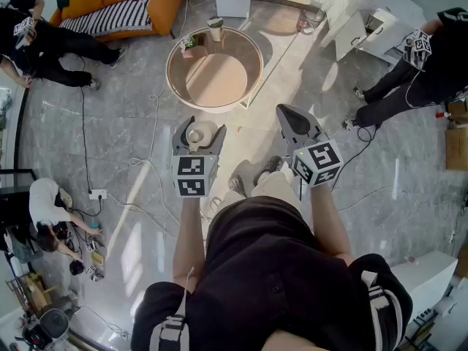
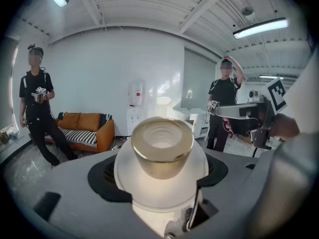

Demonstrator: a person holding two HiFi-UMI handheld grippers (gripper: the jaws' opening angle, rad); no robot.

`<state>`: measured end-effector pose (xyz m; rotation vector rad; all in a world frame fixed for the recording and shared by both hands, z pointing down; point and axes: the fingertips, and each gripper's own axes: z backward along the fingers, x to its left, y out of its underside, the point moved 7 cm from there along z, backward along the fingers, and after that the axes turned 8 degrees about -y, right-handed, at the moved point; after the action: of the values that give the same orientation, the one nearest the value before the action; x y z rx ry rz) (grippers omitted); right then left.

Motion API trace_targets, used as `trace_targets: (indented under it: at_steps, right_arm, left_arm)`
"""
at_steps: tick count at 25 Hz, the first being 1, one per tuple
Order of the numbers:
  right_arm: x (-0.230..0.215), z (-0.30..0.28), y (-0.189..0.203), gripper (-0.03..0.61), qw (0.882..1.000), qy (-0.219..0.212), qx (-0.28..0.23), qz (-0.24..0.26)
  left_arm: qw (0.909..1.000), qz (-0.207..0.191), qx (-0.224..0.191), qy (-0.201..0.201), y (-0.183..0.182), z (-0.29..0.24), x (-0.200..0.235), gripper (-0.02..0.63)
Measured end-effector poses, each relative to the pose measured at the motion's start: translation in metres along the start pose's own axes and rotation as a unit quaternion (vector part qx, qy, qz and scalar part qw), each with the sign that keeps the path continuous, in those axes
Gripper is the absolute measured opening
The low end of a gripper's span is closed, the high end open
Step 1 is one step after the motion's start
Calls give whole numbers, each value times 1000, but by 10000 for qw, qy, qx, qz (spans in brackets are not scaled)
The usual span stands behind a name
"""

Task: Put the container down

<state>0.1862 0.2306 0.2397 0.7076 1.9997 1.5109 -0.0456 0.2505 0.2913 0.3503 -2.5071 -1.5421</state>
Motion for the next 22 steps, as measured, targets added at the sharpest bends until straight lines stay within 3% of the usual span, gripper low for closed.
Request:
trace_targets:
  at_steps: [9, 22]
  right_arm:
    - [15, -6, 1, 2, 9998, -173, 26, -21]
    - [6, -2, 1, 3, 9991, 32, -222, -363]
  left_arm:
    - [9999, -68, -10, 96, -3, -2, -5, 352]
    - [9996, -153, -41, 253, -9, -5, -15, 353]
